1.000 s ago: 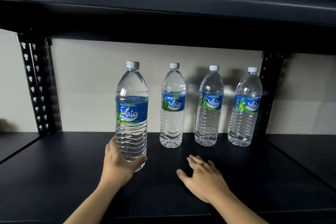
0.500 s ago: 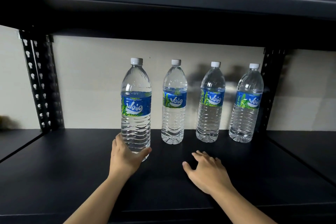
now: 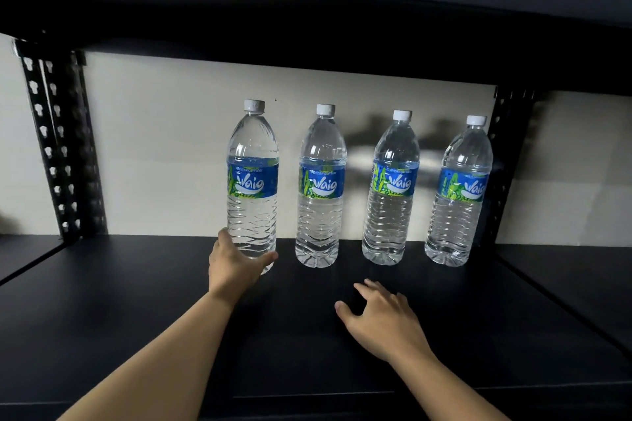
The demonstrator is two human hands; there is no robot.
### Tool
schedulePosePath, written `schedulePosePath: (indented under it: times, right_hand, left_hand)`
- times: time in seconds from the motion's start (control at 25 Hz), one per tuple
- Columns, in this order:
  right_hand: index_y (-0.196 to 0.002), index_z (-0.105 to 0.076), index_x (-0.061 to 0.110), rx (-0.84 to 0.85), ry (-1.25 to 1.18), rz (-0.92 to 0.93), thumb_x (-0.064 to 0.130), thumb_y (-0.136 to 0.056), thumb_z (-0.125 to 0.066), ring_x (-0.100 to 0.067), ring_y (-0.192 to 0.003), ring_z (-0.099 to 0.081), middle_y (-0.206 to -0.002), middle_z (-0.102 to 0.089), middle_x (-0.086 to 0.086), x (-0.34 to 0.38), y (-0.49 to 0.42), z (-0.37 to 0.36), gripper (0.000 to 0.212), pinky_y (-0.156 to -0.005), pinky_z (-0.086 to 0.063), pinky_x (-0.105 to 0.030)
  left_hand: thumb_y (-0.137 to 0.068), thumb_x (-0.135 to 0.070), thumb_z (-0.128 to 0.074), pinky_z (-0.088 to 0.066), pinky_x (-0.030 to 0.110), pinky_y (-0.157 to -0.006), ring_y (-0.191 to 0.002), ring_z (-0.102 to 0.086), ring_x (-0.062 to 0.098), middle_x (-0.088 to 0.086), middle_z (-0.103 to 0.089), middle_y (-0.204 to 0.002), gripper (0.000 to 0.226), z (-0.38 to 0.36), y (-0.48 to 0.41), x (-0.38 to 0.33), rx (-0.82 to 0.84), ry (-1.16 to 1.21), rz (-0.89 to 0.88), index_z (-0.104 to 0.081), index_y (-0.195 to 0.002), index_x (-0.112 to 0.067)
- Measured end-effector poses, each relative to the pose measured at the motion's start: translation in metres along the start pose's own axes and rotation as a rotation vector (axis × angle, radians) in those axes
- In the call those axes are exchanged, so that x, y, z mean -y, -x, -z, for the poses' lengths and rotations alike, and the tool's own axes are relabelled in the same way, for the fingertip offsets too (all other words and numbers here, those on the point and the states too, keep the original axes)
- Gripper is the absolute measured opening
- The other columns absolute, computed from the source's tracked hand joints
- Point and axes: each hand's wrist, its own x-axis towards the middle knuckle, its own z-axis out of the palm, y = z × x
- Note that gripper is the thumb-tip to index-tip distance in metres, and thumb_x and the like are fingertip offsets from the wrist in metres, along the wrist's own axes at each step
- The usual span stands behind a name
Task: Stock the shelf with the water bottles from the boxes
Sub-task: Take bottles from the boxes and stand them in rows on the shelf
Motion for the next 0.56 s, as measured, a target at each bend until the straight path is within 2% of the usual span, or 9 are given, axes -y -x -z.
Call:
schedulePosePath:
  times: [0.2,0.36,0.48,0.56]
  right_hand:
    - [-0.153,-0.031,0.024,0.014,0.015,0.004,0.061,-0.096,-0.038,-0.016,-0.150,-0.015,-0.163,-0.020,0.006,0.000,-0.001,0.000,0.068,-0.122,-0.011,-0.037]
    - [-0.153,-0.031,0.025,0.019,0.002,0.001,0.061,-0.096,-0.037,-0.016,-0.149,-0.016,-0.163,-0.020,0.007,0.000,0.000,0.002,0.068,-0.122,-0.012,-0.037]
    - [-0.153,-0.031,0.025,0.017,-0.002,0.000,0.060,-0.096,-0.038,-0.015,-0.149,-0.017,-0.163,-0.020,0.008,0.001,0.001,0.002,0.067,-0.122,-0.013,-0.037]
    - [-0.153,-0.031,0.025,0.016,-0.004,-0.003,0.060,-0.096,-0.038,-0.015,-0.149,-0.017,-0.163,-0.020,0.008,0.001,0.000,0.002,0.068,-0.122,-0.015,-0.037]
  left_hand:
    - [-0.061,-0.049,-0.087,-0.047,0.040,-0.100,-0.124,-0.053,0.027,0.005,-0.061,-0.128,0.089,-0.007,-0.016,0.002,0.018,0.005,0.052,-0.043,-0.131,-0.018]
    - [-0.065,-0.058,-0.082,-0.043,0.042,-0.103,-0.128,-0.050,0.031,0.009,-0.057,-0.134,0.093,-0.013,-0.015,0.008,0.033,-0.073,0.031,-0.042,-0.135,-0.012]
    - [-0.060,-0.045,-0.090,-0.038,0.042,-0.108,-0.131,-0.044,0.030,0.011,-0.052,-0.135,0.100,-0.011,-0.015,0.011,0.025,-0.063,0.016,-0.040,-0.139,-0.011]
    - [-0.059,-0.036,-0.091,-0.037,0.041,-0.108,-0.131,-0.043,0.031,0.014,-0.051,-0.133,0.096,-0.010,-0.016,0.012,0.025,-0.083,0.011,-0.043,-0.137,-0.009]
